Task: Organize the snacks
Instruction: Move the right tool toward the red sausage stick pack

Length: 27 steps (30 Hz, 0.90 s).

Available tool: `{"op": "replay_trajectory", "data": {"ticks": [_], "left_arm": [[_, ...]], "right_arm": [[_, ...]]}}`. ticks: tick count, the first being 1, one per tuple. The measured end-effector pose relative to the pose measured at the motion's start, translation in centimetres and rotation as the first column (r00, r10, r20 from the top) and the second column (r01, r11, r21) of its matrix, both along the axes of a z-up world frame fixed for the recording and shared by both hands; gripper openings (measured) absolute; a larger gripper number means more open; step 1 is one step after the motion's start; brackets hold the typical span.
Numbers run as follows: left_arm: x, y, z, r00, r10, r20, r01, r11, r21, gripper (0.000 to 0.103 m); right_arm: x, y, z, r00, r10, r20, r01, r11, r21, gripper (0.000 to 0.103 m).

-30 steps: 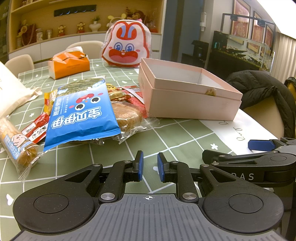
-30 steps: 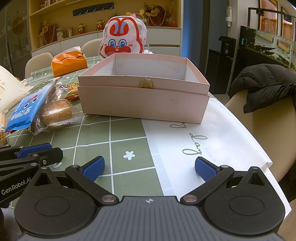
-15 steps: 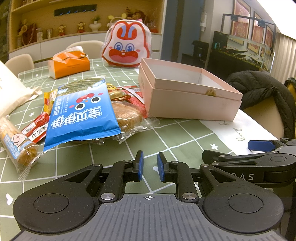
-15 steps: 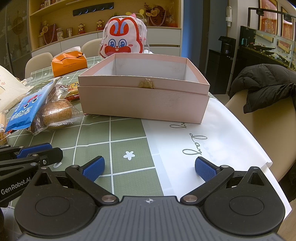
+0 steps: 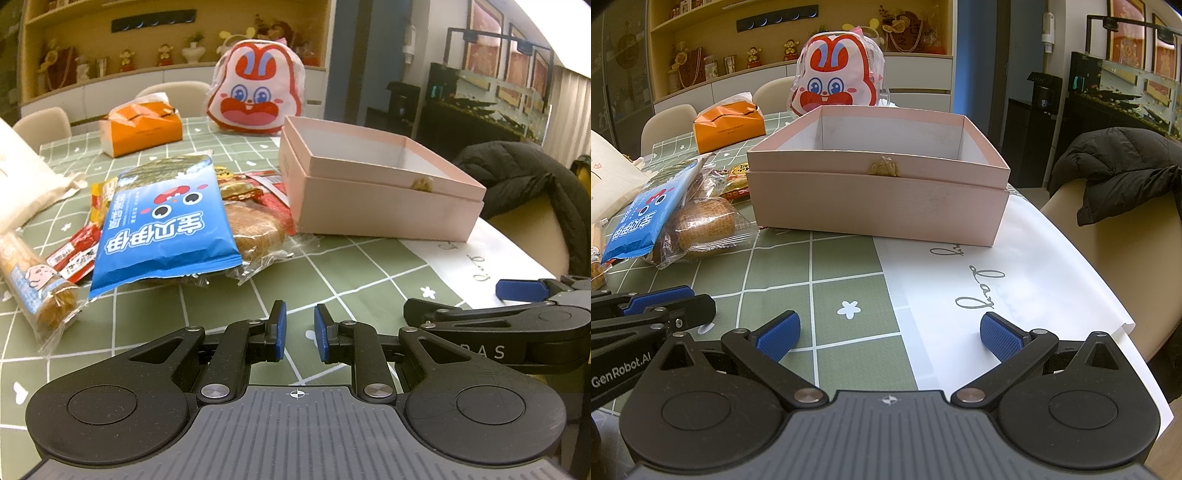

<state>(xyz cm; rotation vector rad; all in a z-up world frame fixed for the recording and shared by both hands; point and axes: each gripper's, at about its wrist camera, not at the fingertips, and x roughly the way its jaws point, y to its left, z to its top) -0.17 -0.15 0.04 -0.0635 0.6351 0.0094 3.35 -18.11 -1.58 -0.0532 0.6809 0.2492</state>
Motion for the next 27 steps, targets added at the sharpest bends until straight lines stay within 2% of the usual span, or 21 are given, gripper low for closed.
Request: {"op": "replay_trajectory", "data": {"ticks": [4,7,9,11,13,14,16,17,19,20,21,23,24,26,27], "left_arm": [[-0.3,0.7,0.1,1.0,-0.023,0.002,0.023,0.998,-0.053,0.023],[-2.0,2.1,2.0,0.997,-0.057,0.043,0.061,0.993,-0.101,0.024],[-3.4,4.1,4.3,0.995,-0.018,0.097,0.029,0.993,-0.112,0.026],[-4.0,7.7,6.4,0.99,0.078,0.12,-0.058,0.985,-0.161,0.026],[-4.3,11.5,7.5,0.969,0.221,0.106,-0.197,0.959,-0.204,0.025],[-4.2,13.9,7.8,0.945,0.319,0.074,-0.295,0.928,-0.228,0.025],[-3.7,17.3,7.4,0.896,0.443,0.0,-0.431,0.87,-0.239,0.026],[-3.2,18.8,6.9,0.877,0.479,-0.043,-0.475,0.848,-0.235,0.026],[-2.1,20.8,5.6,0.856,0.505,-0.112,-0.517,0.826,-0.226,0.026],[-1.5,21.4,4.9,0.854,0.501,-0.143,-0.521,0.823,-0.226,0.026],[-1.0,22.0,4.1,0.855,0.488,-0.173,-0.517,0.821,-0.241,0.03],[-0.7,22.3,3.6,0.871,0.475,-0.126,-0.489,0.816,-0.308,0.034],[-0.4,22.2,3.6,0.875,0.468,-0.126,-0.482,0.817,-0.316,0.034],[0.5,21.8,3.6,0.894,0.436,-0.103,-0.445,0.837,-0.32,0.034],[1.2,21.3,3.6,0.903,0.417,-0.104,-0.428,0.852,-0.303,0.038]], "right_arm": [[-0.1,0.0,0.0,1.0,0.009,0.0,-0.009,1.0,-0.001,0.103],[0.0,-0.2,0.1,0.998,0.067,-0.016,-0.067,0.998,-0.005,0.103],[0.9,-0.6,0.2,0.991,0.128,-0.038,-0.128,0.992,-0.013,0.103],[0.4,-0.7,0.2,0.989,0.14,-0.043,-0.141,0.99,-0.013,0.103],[0.6,-0.8,0.5,0.987,0.149,-0.06,-0.15,0.989,-0.018,0.103],[0.7,-0.8,0.6,0.986,0.153,-0.067,-0.154,0.988,-0.019,0.103],[0.6,-0.6,0.6,0.984,0.159,-0.074,-0.161,0.987,-0.02,0.103],[0.6,-0.6,0.6,0.984,0.16,-0.075,-0.162,0.987,-0.021,0.103],[0.6,-0.6,0.6,0.984,0.161,-0.075,-0.163,0.986,-0.022,0.103],[0.5,-0.6,0.6,0.984,0.161,-0.075,-0.163,0.986,-0.023,0.103],[0.5,-0.6,0.6,0.984,0.161,-0.075,-0.163,0.986,-0.023,0.103],[0.4,-0.7,0.6,0.983,0.169,-0.073,-0.17,0.985,-0.021,0.103],[0.2,-0.6,0.6,0.978,0.196,-0.071,-0.198,0.98,-0.021,0.103],[0.0,-0.5,0.6,0.975,0.211,-0.07,-0.213,0.977,-0.025,0.103],[0.0,-0.4,0.7,0.975,0.209,-0.07,-0.211,0.977,-0.026,0.103]]}}
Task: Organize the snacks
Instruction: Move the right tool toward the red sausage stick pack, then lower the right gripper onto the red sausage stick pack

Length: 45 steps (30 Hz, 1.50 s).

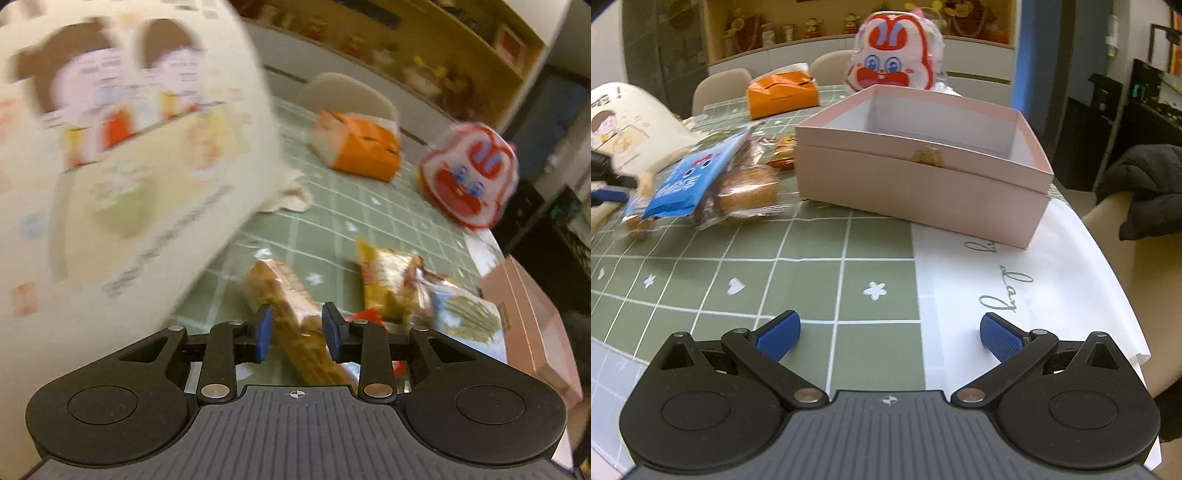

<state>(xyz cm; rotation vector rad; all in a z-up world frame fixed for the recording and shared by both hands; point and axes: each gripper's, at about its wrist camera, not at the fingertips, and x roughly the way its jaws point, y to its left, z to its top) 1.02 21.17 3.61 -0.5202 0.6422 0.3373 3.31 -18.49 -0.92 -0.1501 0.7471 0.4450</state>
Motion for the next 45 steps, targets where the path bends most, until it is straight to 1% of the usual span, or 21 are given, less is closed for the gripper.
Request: {"op": "replay_trajectory", "data": {"ticks": [3,4,8,13,15,17,19,21,23,24,25,27,28,29,31,33,34,35,38,41,45], "left_arm": [[1.6,-1.5,-0.4,0.997,-0.073,-0.021,0.074,0.996,0.052,0.047],[2.2,-1.8,-0.5,0.994,-0.102,-0.031,0.104,0.993,0.061,0.048],[2.5,-2.8,-1.0,0.988,-0.148,-0.037,0.152,0.98,0.127,0.048],[1.6,-2.6,-1.6,0.983,-0.184,0.013,0.18,0.972,0.151,0.048],[1.3,-2.6,-1.6,0.977,-0.214,0.015,0.209,0.965,0.16,0.048],[1.1,-2.7,-1.4,0.968,-0.252,0.007,0.248,0.956,0.155,0.048],[0.9,-3.0,-1.3,0.958,-0.288,0.006,0.284,0.947,0.152,0.048],[0.7,-3.4,-1.4,0.951,-0.311,0.006,0.306,0.939,0.157,0.049],[0.6,-3.7,-1.5,0.949,-0.314,0.007,0.309,0.937,0.165,0.049],[0.5,-3.8,-1.5,0.95,-0.313,0.008,0.308,0.937,0.167,0.049],[0.5,-3.8,-1.5,0.949,-0.314,0.009,0.308,0.937,0.163,0.049],[0.3,-3.5,-1.5,0.949,-0.314,0.017,0.309,0.941,0.137,0.049],[0.2,-3.3,-1.6,0.949,-0.314,0.021,0.309,0.943,0.123,0.049],[0.2,-3.1,-1.6,0.949,-0.313,0.024,0.309,0.945,0.109,0.048],[0.2,-2.8,-1.6,0.95,-0.311,0.028,0.308,0.947,0.089,0.048],[0.1,-2.7,-1.6,0.95,-0.31,0.029,0.307,0.949,0.079,0.048],[0.1,-2.7,-1.6,0.95,-0.31,0.029,0.307,0.948,0.078,0.048],[0.1,-2.8,-1.6,0.95,-0.31,0.027,0.307,0.948,0.081,0.048],[0.2,-3.2,-1.5,0.95,-0.312,0.021,0.309,0.946,0.097,0.048],[0.2,-3.4,-1.6,0.948,-0.317,0.02,0.313,0.944,0.105,0.048],[0.3,-3.2,-1.6,0.948,-0.317,0.023,0.313,0.945,0.099,0.048]], "right_arm": [[0.0,0.3,0.0,1.0,-0.007,-0.004,0.007,1.0,0.001,0.103],[0.0,0.5,0.1,1.0,-0.01,-0.005,0.01,1.0,-0.001,0.103],[-0.2,2.4,0.7,1.0,0.006,0.02,-0.006,1.0,-0.029,0.103],[-1.5,4.2,2.9,0.993,0.069,0.098,-0.069,0.998,-0.003,0.103],[-1.7,4.4,3.6,0.99,0.071,0.118,-0.072,0.997,0.006,0.103],[-1.5,5.0,4.9,0.987,0.05,0.151,-0.053,0.998,0.02,0.103],[0.1,6.4,6.7,0.984,-0.016,0.178,0.007,0.999,0.051,0.103],[1.2,7.9,7.8,0.968,-0.064,0.243,0.058,0.998,0.033,0.101],[2.7,9.9,9.2,0.956,-0.065,0.286,0.06,0.998,0.027,0.092],[3.8,10.8,9.8,0.961,-0.047,0.271,0.039,0.999,0.036,0.089],[5.2,11.9,10.3,0.972,-0.03,0.234,0.02,0.999,0.047,0.083],[8.5,13.9,10.7,0.994,-0.023,0.111,0.013,0.996,0.085,0.063],[10.0,14.8,10.5,0.999,-0.014,0.039,0.01,0.995,0.1,0.05],[11.5,15.8,10.0,0.999,-0.013,-0.031,0.016,0.994,0.105,0.045],[13.4,16.9,8.6,0.993,-0.044,-0.113,0.056,0.993,0.102,0.039],[14.9,17.7,6.9,0.987,-0.078,-0.142,0.084,0.996,0.035,0.033],[15.1,17.9,6.7,0.99,-0.1,-0.104,0.1,0.995,-0.011,0.02],[15.2,18.1,6.5,0.991,-0.107,-0.076,0.103,0.993,-0.064,0.013],[15.8,18.3,6.1,0.991,-0.116,-0.066,0.101,0.975,-0.197,0.012],[16.3,19.1,5.2,0.995,-0.086,-0.058,0.061,0.939,-0.338,0.012],[17.5,20.7,3.9,0.995,-0.089,-0.048,0.058,0.891,-0.451,0.012]]}}
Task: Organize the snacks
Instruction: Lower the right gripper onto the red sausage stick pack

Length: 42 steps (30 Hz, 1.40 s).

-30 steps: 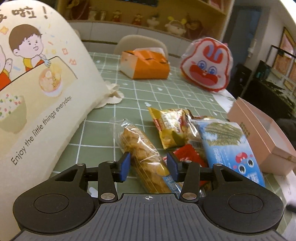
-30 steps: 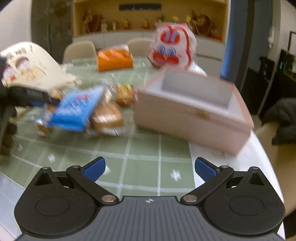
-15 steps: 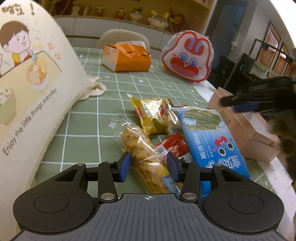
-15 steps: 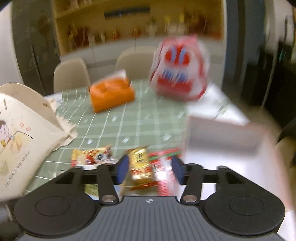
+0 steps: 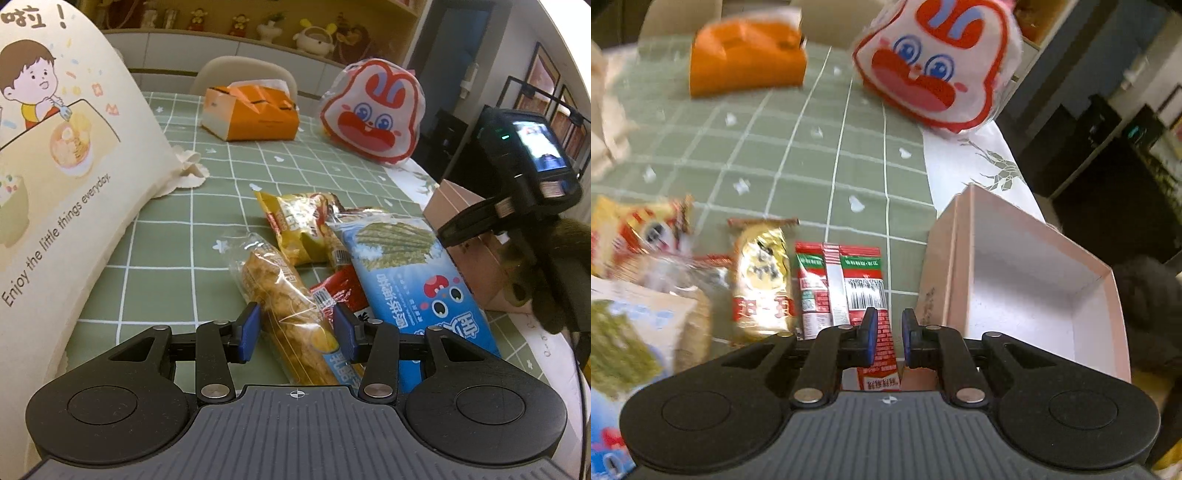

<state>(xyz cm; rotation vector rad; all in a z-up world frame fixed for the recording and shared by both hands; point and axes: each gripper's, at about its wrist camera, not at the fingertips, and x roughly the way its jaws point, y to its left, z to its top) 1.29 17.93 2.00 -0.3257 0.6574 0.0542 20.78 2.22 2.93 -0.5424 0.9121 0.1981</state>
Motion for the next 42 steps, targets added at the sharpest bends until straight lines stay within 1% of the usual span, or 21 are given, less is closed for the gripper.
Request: {"op": "replay_trajectory", "data": {"ticks": [2,5,7,9,10,12,14,15,16,20,23,26,29,30,31,34,35,36,38,40,42], "left_arm": [[-0.1,0.2,0.0,1.0,0.0,-0.003,0.0,1.0,-0.01,0.048],[-0.1,0.6,0.1,1.0,-0.002,-0.015,0.002,0.999,-0.036,0.048],[-0.1,0.8,0.1,1.0,-0.001,-0.021,0.0,0.999,-0.05,0.047],[-0.1,0.8,0.1,1.0,0.001,-0.022,-0.003,0.998,-0.055,0.046],[-0.1,0.8,0.1,1.0,0.003,-0.022,-0.004,0.999,-0.055,0.047],[-0.1,0.7,0.1,1.0,0.004,-0.02,-0.005,0.999,-0.046,0.048],[-0.1,0.6,0.0,1.0,0.006,-0.019,-0.007,0.999,-0.039,0.048],[-0.1,0.6,0.0,1.0,0.006,-0.019,-0.007,0.999,-0.042,0.048],[-0.1,0.7,0.0,1.0,0.007,-0.02,-0.008,0.999,-0.045,0.048],[-0.1,0.5,0.1,1.0,0.006,-0.02,-0.006,0.999,-0.036,0.047],[-0.1,0.7,0.1,1.0,0.006,-0.02,-0.007,0.999,-0.043,0.047],[-0.1,0.7,0.1,1.0,0.007,-0.022,-0.008,0.999,-0.048,0.047],[-0.1,0.5,0.1,1.0,0.005,-0.021,-0.005,0.999,-0.035,0.046],[-0.1,0.5,0.1,1.0,0.004,-0.02,-0.005,0.999,-0.035,0.047],[-0.1,0.5,0.1,1.0,0.004,-0.02,-0.005,0.999,-0.037,0.047],[-0.1,0.7,0.0,1.0,0.006,-0.019,-0.007,0.999,-0.047,0.048],[0.0,0.7,0.0,1.0,0.006,-0.019,-0.007,0.999,-0.049,0.048],[-0.1,0.7,0.0,1.0,0.006,-0.019,-0.007,0.999,-0.05,0.048],[0.0,0.7,-0.1,1.0,0.006,-0.018,-0.007,0.999,-0.05,0.048],[-0.1,0.7,0.0,1.0,0.006,-0.017,-0.006,0.999,-0.049,0.048],[-0.1,0.7,-0.1,1.0,0.005,-0.016,-0.006,0.999,-0.049,0.048]], "right_arm": [[0.1,0.8,-0.2,1.0,0.003,0.01,-0.003,1.0,-0.01,0.01],[-1.7,0.6,0.2,0.997,0.069,-0.036,-0.067,0.996,0.065,0.006],[-2.9,0.1,0.4,0.981,0.152,-0.123,-0.134,0.98,0.145,0.006],[-3.7,-0.8,0.6,0.945,0.231,-0.233,-0.171,0.952,0.252,0.007],[-3.9,-1.1,0.8,0.943,0.238,-0.232,-0.172,0.947,0.271,0.007],[-3.9,-1.4,1.4,0.963,0.216,-0.158,-0.172,0.952,0.251,0.018],[-2.9,-1.1,1.6,0.983,0.162,-0.081,-0.144,0.97,0.195,0.052],[-2.1,-0.8,1.6,0.988,0.143,-0.063,-0.131,0.976,0.174,0.058],[-1.4,-0.6,1.5,0.99,0.127,-0.061,-0.116,0.98,0.164,0.059],[1.7,0.0,1.1,0.984,0.106,-0.145,-0.076,0.977,0.198,0.059],[3.0,1.2,-0.1,0.986,0.088,-0.144,-0.072,0.991,0.116,0.059],[2.9,0.9,-0.1,0.984,0.093,-0.154,-0.072,0.988,0.136,0.057],[1.1,0.5,-0.2,0.98,0.127,-0.156,-0.104,0.984,0.147,0.056],[0.3,0.2,-0.1,0.975,0.15,-0.164,-0.122,0.978,0.169,0.048],[-0.5,0.0,0.0,0.972,0.161,-0.17,-0.129,0.974,0.186,0.046],[-3.6,-0.4,0.1,0.955,0.234,-0.183,-0.193,0.957,0.218,0.046],[-4.4,-0.6,0.1,0.944,0.258,-0.208,-0.204,0.947,0.247,0.039],[-4.9,-0.8,0.1,0.927,0.282,-0.246,-0.206,0.934,0.293,0.036],[-5.8,-1.0,0.4,0.908,0.308,-0.285,-0.213,0.923,0.32,0.028],[-6.0,-1.1,1.2,0.927,0.299,-0.228,-0.227,0.928,0.296,0.028],[-5.6,-0.9,1.4,0.96,0.242,-0.142,-0.211,0.956,0.204,0.028]]}}
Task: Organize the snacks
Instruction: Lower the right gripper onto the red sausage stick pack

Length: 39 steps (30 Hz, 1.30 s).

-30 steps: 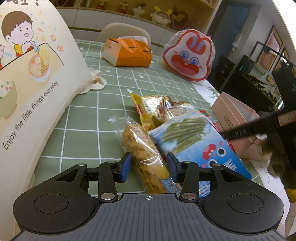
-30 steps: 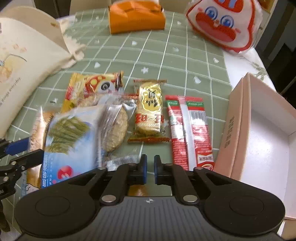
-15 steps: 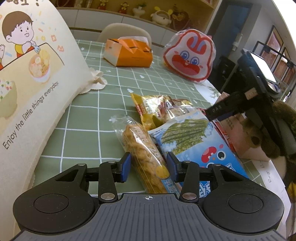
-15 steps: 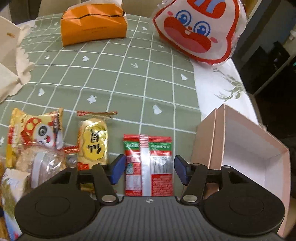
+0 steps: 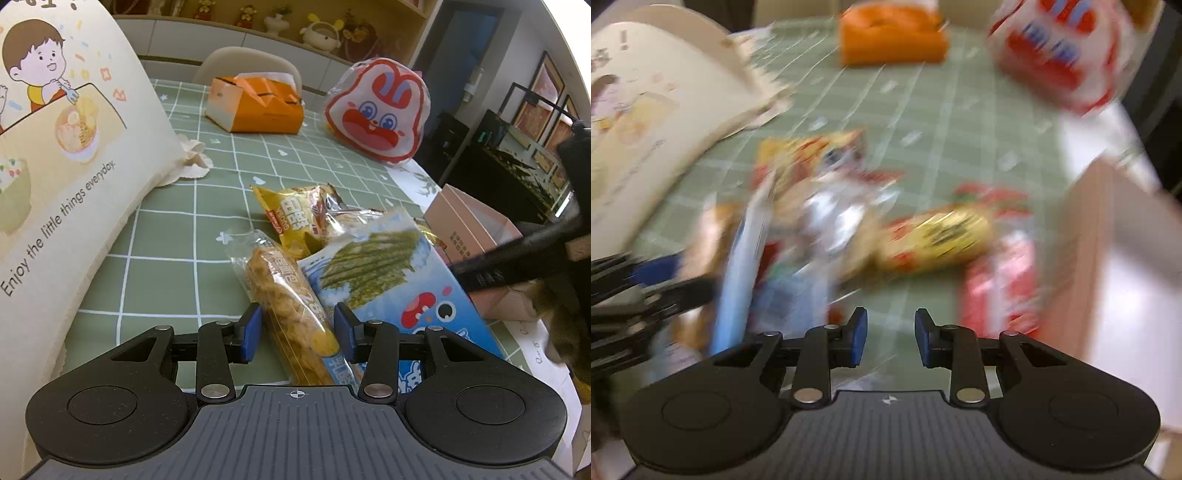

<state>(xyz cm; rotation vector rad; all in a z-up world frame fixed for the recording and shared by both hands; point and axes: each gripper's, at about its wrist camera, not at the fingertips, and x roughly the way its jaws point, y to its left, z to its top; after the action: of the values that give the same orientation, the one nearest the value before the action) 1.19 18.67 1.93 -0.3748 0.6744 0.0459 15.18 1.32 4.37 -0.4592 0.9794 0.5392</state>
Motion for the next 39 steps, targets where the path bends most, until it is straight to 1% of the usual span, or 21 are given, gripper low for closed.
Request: {"op": "replay_trajectory", "data": {"ticks": [1,3,4,9,11,14,20,23,27,30,32,35,36,37,39], "left_arm": [[0.0,0.0,0.0,1.0,0.0,0.0,0.0,1.0,0.0,0.048],[0.0,0.0,0.0,1.0,0.001,-0.001,-0.001,1.0,-0.001,0.048],[0.0,0.0,0.0,1.0,0.0,-0.001,0.0,1.0,0.0,0.048],[0.0,0.0,0.0,1.0,0.0,0.0,0.0,1.0,0.0,0.048],[0.0,0.0,0.0,1.0,0.0,0.0,0.0,1.0,0.001,0.048],[0.0,0.0,0.0,1.0,-0.001,0.0,0.001,1.0,0.006,0.048],[0.0,-0.2,0.0,1.0,-0.002,0.002,0.002,1.0,0.01,0.048],[0.0,-0.2,0.0,1.0,-0.002,0.002,0.002,1.0,0.012,0.048],[0.0,-0.4,0.0,1.0,-0.003,0.002,0.003,1.0,0.023,0.048],[0.0,-0.5,0.0,1.0,-0.004,0.005,0.004,1.0,0.027,0.048],[0.0,-0.4,0.0,1.0,-0.004,0.005,0.003,1.0,0.021,0.048],[-0.1,-0.4,0.0,1.0,-0.003,0.004,0.003,1.0,0.02,0.048],[0.0,-0.5,0.0,1.0,-0.003,0.004,0.003,1.0,0.023,0.048],[0.0,-0.5,0.0,1.0,-0.003,0.004,0.003,1.0,0.027,0.048],[-0.1,-0.6,0.0,1.0,-0.003,0.005,0.003,0.999,0.033,0.048]], "right_arm": [[0.5,0.1,-0.2,0.999,-0.024,0.043,0.025,0.999,-0.042,0.028],[1.6,0.2,-0.9,0.997,-0.052,0.051,0.055,0.996,-0.072,0.028],[2.1,0.2,-1.1,0.997,-0.066,0.045,0.069,0.995,-0.072,0.028],[3.3,1.0,-1.3,0.993,-0.074,0.093,0.081,0.994,-0.076,0.028],[4.0,1.0,-1.3,0.993,-0.089,0.084,0.095,0.993,-0.077,0.028],[4.1,0.1,-0.8,0.993,-0.105,0.057,0.107,0.993,-0.045,0.028],[3.8,0.4,-0.1,0.988,-0.098,0.117,0.109,0.99,-0.087,0.027],[3.8,0.4,0.1,0.989,-0.1,0.108,0.109,0.991,-0.082,0.026],[3.6,-0.4,0.7,0.99,-0.1,0.097,0.105,0.994,-0.043,0.026],[4.0,-0.2,0.2,0.988,-0.115,0.105,0.122,0.99,-0.065,0.026],[4.6,-0.1,-0.4,0.988,-0.131,0.084,0.136,0.989,-0.06,0.026],[5.4,-0.1,-1.1,0.99,-0.141,0.018,0.142,0.99,-0.012,0.026],[5.5,-0.1,-1.3,0.989,-0.144,0.02,0.145,0.989,-0.008,0.026],[5.4,0.2,-1.4,0.989,-0.142,0.044,0.143,0.989,-0.029,0.027],[5.3,0.9,-1.9,0.985,-0.146,0.094,0.155,0.983,-0.103,0.027]]}}
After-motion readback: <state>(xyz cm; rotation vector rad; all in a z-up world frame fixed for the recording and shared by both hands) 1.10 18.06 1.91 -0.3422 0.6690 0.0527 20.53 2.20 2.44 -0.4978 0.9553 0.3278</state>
